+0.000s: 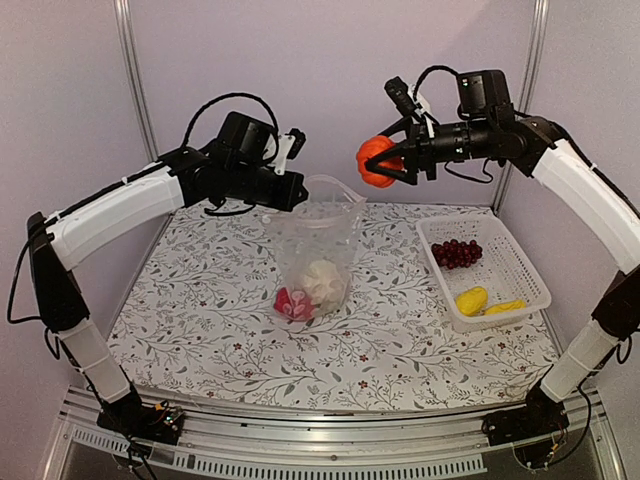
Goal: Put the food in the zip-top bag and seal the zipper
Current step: Place the fake vegetable in the zipper food storage bag.
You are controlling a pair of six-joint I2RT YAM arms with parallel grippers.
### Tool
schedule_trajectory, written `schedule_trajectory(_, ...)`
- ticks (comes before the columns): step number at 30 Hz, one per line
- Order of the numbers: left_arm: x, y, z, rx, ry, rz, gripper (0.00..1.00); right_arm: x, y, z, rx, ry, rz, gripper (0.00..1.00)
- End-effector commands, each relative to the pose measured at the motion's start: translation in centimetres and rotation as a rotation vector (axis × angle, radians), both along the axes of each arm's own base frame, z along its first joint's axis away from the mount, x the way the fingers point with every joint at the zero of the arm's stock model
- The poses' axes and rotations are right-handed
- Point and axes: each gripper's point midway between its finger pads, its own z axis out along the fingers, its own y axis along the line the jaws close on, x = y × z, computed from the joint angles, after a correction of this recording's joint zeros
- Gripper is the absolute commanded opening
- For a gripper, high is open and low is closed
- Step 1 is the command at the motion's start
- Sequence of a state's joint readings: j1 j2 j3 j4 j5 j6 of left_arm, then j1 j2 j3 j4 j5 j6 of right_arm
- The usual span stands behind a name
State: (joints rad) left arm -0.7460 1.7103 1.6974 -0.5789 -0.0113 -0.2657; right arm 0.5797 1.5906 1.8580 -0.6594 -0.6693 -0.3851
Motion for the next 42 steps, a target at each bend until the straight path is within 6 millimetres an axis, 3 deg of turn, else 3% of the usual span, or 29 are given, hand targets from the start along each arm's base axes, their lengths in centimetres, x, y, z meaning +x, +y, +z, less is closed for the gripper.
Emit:
schedule_trajectory(1, -0.1, 0.7, 2.3, -0.072, -0.036, 0.023, 0.01, 0.0, 3.1, -0.2, 0.093, 0.037, 0.090, 0.58)
schedule_trajectory(8, -0.6, 0.6, 2.7, -0.107, -0.031, 0.016, 0.01, 0.8, 4.9, -0.2, 0.210, 0.097, 0.128, 0.58)
schedule_trajectory(17, -0.6, 0.6, 3.0, -0.139, -0.036, 0.024, 0.01, 2.4, 8.3, -4.8, 0.163, 0.165, 0.094, 0.60)
schedule_trajectory(21, -0.5, 0.7, 3.0, -0.136, -0.039, 0.030, 0.01, 2.2, 9.2, -6.4, 0.129, 0.162, 0.079, 0.68)
schedule_trajectory(26, -0.7, 1.1, 2.6, -0.126, -0.039, 0.036, 0.01, 2.0, 8.7, -6.6, 0.103, 0.157, 0.055, 0.87)
schedule_trajectory(32, -0.7, 1.3, 2.3, -0.114, -0.042, 0.033, 0.01, 0.5, 7.2, -6.4, 0.029, 0.110, 0.069, 0.87)
schedule_trajectory(38, -0.8, 1.2, 2.6, -0.107, -0.060, 0.010, 0.01, -2.5, 6.4, -9.7, -0.138, 0.091, 0.228, 0.75)
schedule_trajectory(42, -1.2, 0.8, 2.7, -0.109, -0.058, -0.025, 0.02, -3.9, 6.2, -10.8, -0.217, 0.008, 0.262, 0.73)
